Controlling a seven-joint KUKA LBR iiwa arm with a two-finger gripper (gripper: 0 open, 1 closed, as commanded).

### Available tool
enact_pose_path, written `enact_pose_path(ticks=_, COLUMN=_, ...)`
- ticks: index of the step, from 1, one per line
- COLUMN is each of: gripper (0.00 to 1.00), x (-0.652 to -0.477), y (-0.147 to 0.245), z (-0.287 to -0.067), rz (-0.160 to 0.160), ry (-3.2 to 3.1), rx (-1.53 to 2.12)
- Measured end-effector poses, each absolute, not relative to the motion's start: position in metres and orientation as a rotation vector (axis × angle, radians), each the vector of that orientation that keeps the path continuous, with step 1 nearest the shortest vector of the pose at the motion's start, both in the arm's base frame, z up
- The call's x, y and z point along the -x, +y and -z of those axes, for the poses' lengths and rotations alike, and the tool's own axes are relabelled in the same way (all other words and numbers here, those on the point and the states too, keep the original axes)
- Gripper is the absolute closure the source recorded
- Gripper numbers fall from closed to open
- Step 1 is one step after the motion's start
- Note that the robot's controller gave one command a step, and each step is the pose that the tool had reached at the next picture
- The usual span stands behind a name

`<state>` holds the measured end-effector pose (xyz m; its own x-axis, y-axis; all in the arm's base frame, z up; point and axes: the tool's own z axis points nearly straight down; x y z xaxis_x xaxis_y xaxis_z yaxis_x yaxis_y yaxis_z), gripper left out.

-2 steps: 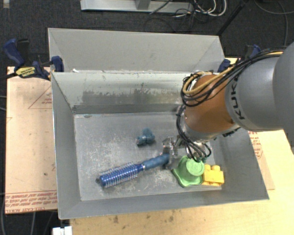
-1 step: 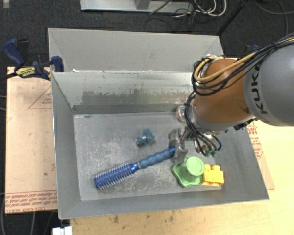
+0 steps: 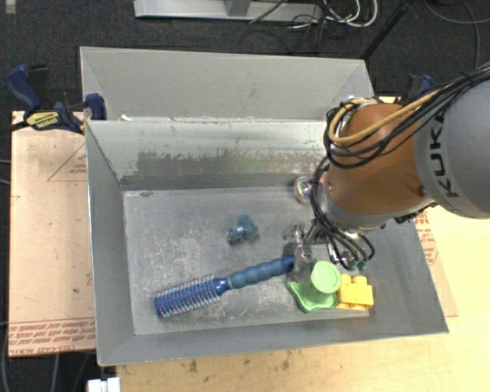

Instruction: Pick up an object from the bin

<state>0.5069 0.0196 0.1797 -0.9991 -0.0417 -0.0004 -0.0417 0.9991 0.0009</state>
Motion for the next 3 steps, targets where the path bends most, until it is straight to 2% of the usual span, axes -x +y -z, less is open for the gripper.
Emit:
enact_pose_path(ticks=1, gripper=1.0, x=-0.492, y=0.003, z=-0.136, rz=-0.002, ry=3.064, rx=0.709)
enact_pose_path(ticks=2, gripper=1.0, x=-0.49, y=0.006, z=-0.16, rz=0.0, ry=3.056, rx=0.71)
enact_pose_path(ticks=3, gripper=1.0, x=-0.506, y=0.003, z=-0.185, rz=0.0, ry=3.056, rx=0.701)
